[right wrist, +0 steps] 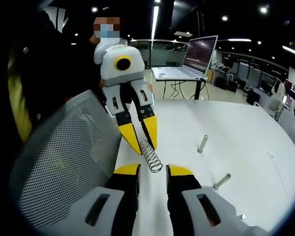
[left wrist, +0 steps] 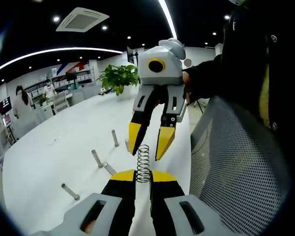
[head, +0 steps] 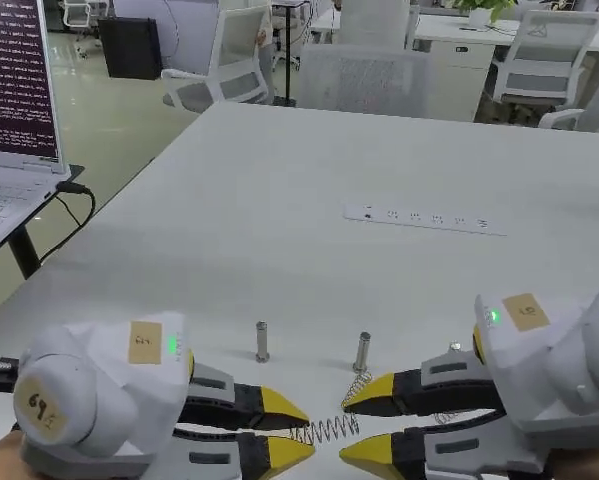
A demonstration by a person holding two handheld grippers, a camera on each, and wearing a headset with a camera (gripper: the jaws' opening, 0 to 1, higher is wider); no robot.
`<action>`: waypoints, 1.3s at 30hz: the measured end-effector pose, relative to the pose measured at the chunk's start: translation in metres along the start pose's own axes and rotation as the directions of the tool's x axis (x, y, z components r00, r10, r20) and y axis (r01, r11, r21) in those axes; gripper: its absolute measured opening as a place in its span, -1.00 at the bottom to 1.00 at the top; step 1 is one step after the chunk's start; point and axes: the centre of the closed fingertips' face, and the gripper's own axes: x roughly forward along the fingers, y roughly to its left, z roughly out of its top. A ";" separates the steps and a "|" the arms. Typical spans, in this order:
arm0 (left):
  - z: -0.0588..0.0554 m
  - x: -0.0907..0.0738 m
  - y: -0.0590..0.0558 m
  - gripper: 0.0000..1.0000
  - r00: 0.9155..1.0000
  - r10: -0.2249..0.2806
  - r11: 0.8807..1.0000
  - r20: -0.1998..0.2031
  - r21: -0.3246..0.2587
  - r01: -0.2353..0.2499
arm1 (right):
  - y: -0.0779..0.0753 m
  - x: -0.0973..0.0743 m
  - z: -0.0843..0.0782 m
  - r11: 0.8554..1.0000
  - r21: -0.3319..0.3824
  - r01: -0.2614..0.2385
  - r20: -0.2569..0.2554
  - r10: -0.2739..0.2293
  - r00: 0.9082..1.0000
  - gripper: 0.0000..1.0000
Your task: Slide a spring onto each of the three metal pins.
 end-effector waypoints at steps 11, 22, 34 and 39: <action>0.003 0.000 -0.002 -0.95 1.000 -0.003 1.000 0.011 0.007 0.003 | 0.001 -0.001 0.001 1.000 -0.021 -0.003 -0.009 0.003 1.000 -0.81; 0.004 0.001 -0.002 -0.96 1.000 -0.003 1.000 0.007 0.014 0.002 | 0.005 -0.007 0.020 0.999 -0.048 -0.003 0.002 0.004 1.000 -0.82; 0.010 0.001 -0.001 -0.96 1.000 0.011 1.000 0.028 0.021 -0.011 | 0.009 -0.007 0.039 0.991 -0.132 -0.033 -0.047 0.027 0.999 -0.82; 0.011 0.001 -0.001 -0.96 0.999 0.012 1.000 0.032 0.023 -0.013 | 0.012 -0.003 0.046 0.982 -0.178 -0.055 -0.086 0.041 0.995 -0.82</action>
